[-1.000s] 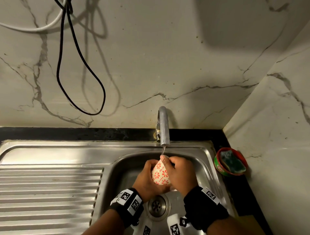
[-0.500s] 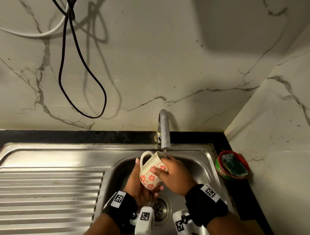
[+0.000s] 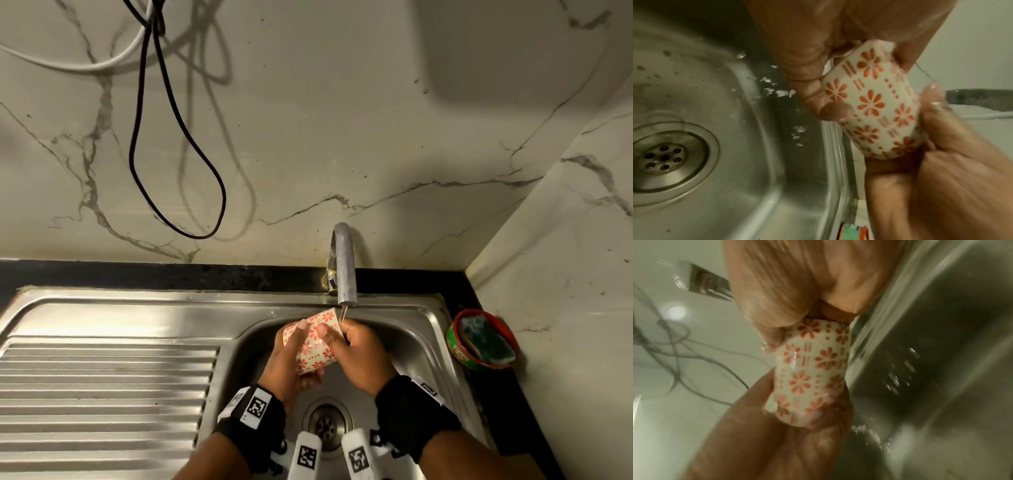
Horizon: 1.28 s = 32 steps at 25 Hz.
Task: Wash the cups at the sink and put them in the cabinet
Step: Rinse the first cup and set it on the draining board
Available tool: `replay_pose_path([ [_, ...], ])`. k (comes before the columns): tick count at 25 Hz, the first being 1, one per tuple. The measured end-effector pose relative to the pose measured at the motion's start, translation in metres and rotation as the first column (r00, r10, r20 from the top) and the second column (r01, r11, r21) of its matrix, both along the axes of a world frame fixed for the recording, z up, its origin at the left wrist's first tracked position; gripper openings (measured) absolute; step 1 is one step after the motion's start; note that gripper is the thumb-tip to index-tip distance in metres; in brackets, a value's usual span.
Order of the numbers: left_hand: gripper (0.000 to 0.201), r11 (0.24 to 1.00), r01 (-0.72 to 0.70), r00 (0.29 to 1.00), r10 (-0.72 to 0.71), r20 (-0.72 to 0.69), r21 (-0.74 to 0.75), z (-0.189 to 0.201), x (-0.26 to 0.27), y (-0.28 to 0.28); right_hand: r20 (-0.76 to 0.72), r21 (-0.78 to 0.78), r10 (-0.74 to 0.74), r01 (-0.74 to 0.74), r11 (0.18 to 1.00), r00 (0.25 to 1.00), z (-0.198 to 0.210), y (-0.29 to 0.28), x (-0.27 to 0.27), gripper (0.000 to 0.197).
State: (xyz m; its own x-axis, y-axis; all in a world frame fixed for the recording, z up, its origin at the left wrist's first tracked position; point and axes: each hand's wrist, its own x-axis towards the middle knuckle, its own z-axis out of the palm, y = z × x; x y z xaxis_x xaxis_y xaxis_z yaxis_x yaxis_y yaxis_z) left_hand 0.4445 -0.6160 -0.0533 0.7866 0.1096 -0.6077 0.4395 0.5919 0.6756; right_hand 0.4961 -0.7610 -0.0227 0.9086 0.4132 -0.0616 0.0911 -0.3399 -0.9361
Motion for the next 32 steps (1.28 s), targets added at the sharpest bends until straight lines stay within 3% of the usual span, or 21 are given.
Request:
replay_pose_path([
  [4,0.074,0.974,0.178,0.967,-0.200,-0.160,-0.141,0.014,-0.001,0.008,0.121,-0.114,0.137,-0.124,0.986,0.983,0.004,-0.010,-0.008,0.046],
  [7,0.073,0.996,0.091,0.995,-0.090,-0.047,0.008,0.010,-0.002,-0.002,-0.016,0.009,0.036,-0.036,0.999,0.999,0.000,-0.005,-0.006,0.033],
  [9,0.072,1.000,0.013,1.000,-0.013,0.002,0.022,0.010,-0.001,-0.002,0.002,0.024,0.059,-0.059,0.998,0.998,0.007,-0.002,-0.008,0.035],
  [12,0.070,0.967,0.145,0.982,-0.167,-0.091,-0.209,0.016,-0.001,0.009,0.237,-0.144,0.214,-0.184,0.972,0.948,0.006,-0.014,-0.007,0.040],
  [13,0.071,0.958,0.185,0.973,-0.210,-0.098,-0.218,0.018,-0.004,0.008,0.230,-0.145,0.208,-0.178,0.973,0.951,0.002,-0.016,-0.006,0.038],
  [15,0.071,0.971,0.229,0.970,-0.234,-0.065,-0.071,0.016,-0.009,-0.005,0.033,-0.029,0.006,-0.005,1.000,0.999,-0.001,-0.008,-0.004,0.036],
  [17,0.065,0.995,0.090,0.996,-0.090,0.014,0.043,0.012,-0.010,-0.014,-0.148,0.019,-0.101,0.105,0.994,0.984,0.001,0.001,-0.003,0.036],
  [19,0.066,0.997,0.004,0.997,-0.010,0.071,0.077,0.012,-0.007,-0.010,-0.097,-0.009,-0.066,0.065,0.998,0.993,0.005,0.001,-0.008,0.029],
  [21,0.068,0.989,0.105,0.993,-0.111,0.047,0.101,0.016,-0.005,-0.002,-0.008,-0.008,-0.023,0.023,1.000,1.000,0.011,0.000,-0.011,0.034],
  [22,0.070,0.975,0.169,0.984,-0.175,0.035,0.144,0.019,-0.004,0.000,-0.081,0.024,-0.022,0.024,0.999,0.997,0.009,-0.003,-0.008,0.042],
  [23,0.069,0.952,0.212,0.973,-0.228,0.047,0.219,0.022,-0.005,0.000,-0.293,0.104,-0.022,0.055,0.993,0.956,0.009,-0.003,-0.005,0.054],
  [24,0.064,0.929,0.216,0.962,-0.255,0.098,0.299,0.025,-0.006,-0.002,-0.546,0.230,0.012,0.136,0.964,0.838,0.014,-0.002,-0.004,0.068],
  [25,0.055,0.915,0.187,0.950,-0.262,0.171,0.358,0.028,-0.008,-0.002,-0.745,0.299,0.068,0.242,0.923,0.663,0.020,-0.003,-0.003,0.080],
  [26,0.051,0.913,0.160,0.928,-0.269,0.258,0.375,0.026,-0.008,-0.002,-0.832,0.314,0.109,0.298,0.902,0.544,0.023,-0.005,0.000,0.088],
  [27,0.053,0.920,0.162,0.904,-0.283,0.319,0.357,0.025,-0.009,-0.001,-0.825,0.286,0.084,0.285,0.915,0.559,0.025,-0.008,0.002,0.088],
  [28,0.055,0.927,0.191,0.904,-0.295,0.310,0.322,0.026,-0.007,0.001,-0.732,0.255,0.057,0.195,0.947,0.679,0.026,-0.012,0.003,0.081],
  [29,0.056,0.935,0.233,0.927,-0.297,0.229,0.267,0.029,-0.006,0.002,-0.563,0.148,0.007,0.093,0.985,0.826,0.028,-0.010,0.001,0.070],
  [30,0.060,0.940,0.282,0.947,-0.305,0.103,0.191,0.031,-0.005,0.002,-0.382,0.017,-0.012,0.020,1.000,0.924,0.032,-0.007,-0.003,0.064],
  [31,0.064,0.938,0.325,0.945,-0.326,-0.008,0.121,0.030,-0.004,0.001,-0.323,-0.042,-0.004,-0.010,0.999,0.946,0.028,-0.005,-0.004,0.069],
  [32,0.067,0.933,0.353,0.935,-0.348,-0.074,0.073,0.030,-0.006,-0.001,-0.385,-0.014,-0.024,0.020,1.000,0.923,0.025,-0.003,-0.004,0.080],
])
